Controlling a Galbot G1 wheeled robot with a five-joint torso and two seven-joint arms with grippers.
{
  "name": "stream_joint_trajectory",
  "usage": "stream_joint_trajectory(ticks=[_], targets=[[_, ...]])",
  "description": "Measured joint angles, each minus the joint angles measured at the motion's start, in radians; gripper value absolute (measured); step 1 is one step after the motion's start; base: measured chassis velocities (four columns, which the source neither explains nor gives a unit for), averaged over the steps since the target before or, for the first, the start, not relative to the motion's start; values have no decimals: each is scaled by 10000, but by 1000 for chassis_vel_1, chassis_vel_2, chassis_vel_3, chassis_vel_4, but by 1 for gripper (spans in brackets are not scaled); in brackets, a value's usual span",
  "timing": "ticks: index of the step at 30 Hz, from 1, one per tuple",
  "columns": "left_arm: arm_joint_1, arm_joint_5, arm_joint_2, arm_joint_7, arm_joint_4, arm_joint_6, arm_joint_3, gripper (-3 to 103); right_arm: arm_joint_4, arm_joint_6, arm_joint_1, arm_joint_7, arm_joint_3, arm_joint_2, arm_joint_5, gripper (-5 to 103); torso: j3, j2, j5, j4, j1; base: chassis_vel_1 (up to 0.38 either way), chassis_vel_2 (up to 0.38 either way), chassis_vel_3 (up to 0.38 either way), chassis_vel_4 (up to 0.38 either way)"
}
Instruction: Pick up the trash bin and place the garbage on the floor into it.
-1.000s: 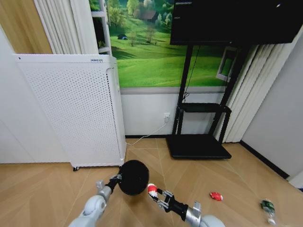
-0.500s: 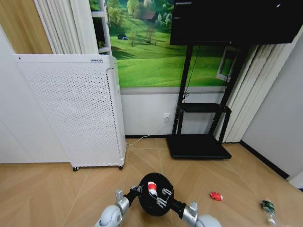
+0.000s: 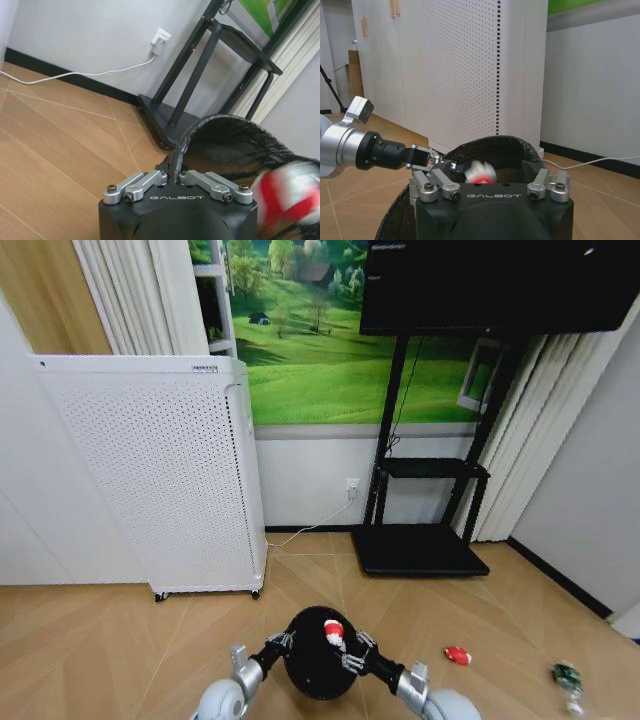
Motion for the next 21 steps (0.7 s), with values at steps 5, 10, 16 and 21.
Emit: stream_joint_trajectory(ticks=[5, 10, 16, 21], targets=[[57, -14, -44, 1, -6, -22, -65, 4, 235, 183, -202, -232, 141, -103, 409, 93, 0, 0, -3, -1, 1, 0, 0, 0, 0], [92, -42, -45, -28, -26, -26, -129, 4, 334, 227, -251, -243, 212, -111, 732, 99, 0, 1, -4, -1, 1, 0, 0, 0, 0], [197, -289, -15, -262, -111, -34, -326, 4, 447, 203, -209, -279, 480, -153, 1427, 100, 0, 0, -1, -2, 0, 0, 0, 0, 0], [529, -1229, 4, -1001, -412, -34, -1399, 4, 280, 7, 404, 1453, 1068, -635, 2417, 100, 1, 0, -2, 1, 0, 0, 0, 0, 0]])
